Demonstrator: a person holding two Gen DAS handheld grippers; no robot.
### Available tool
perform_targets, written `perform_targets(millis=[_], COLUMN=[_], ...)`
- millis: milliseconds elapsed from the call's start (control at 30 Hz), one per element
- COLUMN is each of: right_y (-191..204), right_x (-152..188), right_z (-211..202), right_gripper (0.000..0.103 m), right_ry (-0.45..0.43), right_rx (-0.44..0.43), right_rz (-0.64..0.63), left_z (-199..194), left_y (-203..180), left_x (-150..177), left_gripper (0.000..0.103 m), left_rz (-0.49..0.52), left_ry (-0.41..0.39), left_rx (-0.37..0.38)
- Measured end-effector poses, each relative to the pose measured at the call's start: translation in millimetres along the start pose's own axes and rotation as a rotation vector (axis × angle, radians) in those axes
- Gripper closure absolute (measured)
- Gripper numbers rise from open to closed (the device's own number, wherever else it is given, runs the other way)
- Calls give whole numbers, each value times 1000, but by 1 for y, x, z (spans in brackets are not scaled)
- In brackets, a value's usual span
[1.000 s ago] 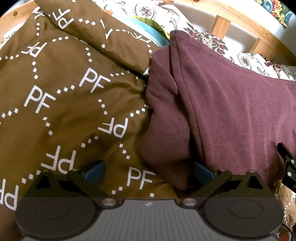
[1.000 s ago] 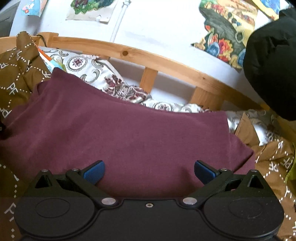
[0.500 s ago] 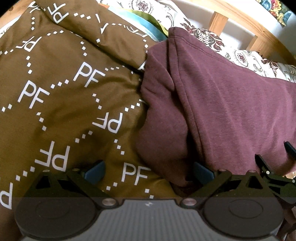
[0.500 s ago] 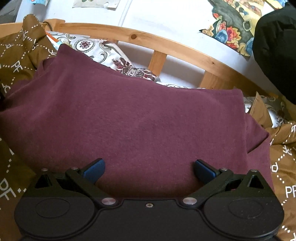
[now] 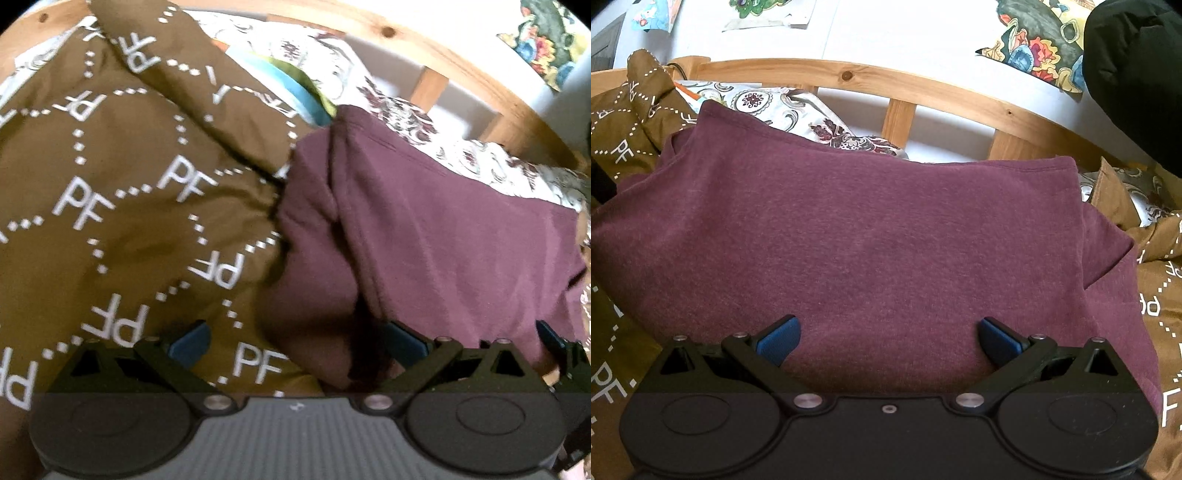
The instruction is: Fold small clothes
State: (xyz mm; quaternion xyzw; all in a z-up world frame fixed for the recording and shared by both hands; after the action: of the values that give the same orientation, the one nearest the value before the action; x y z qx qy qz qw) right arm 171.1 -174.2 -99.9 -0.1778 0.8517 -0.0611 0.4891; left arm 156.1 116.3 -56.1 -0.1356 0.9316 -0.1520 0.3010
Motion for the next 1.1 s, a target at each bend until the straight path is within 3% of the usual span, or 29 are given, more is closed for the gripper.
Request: perform_targets(millis=[100, 233, 667, 867, 1100], right_y=[-1, -1, -3, -3, -3], right_x=[1, 1, 2, 2, 2], right_z=[0, 0, -1, 0, -1], right_gripper=[1, 1, 1, 1, 1], right_ry=[-2, -6, -9, -9, -9], right_rx=[-1, -3, -7, -8, -9], right_rz=[3, 6, 9, 9, 9], left_z=[8, 23, 14, 23, 39], left_y=[-2, 3, -6, -9, -4], left_x=[3, 6, 4, 4, 1], left_gripper=[1, 1, 1, 1, 1], left_rz=[0, -80, -57, -11, -60], left_ry=[42, 118, 54, 60, 74], left_rx=[45, 104, 211, 163, 136])
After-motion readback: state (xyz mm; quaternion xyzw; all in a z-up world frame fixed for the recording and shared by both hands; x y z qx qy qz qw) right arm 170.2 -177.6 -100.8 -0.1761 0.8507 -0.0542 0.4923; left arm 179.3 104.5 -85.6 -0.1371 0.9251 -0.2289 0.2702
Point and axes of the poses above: each gripper's, at about its wrist camera, not at the fingertips, and z roughly the way its jaws point, y to its left, x to its underside, the point moved 2 cm from there along z, roughly the way its jaws point, and after that the axes turned 9 degrees about x, right-handed, at the moved point
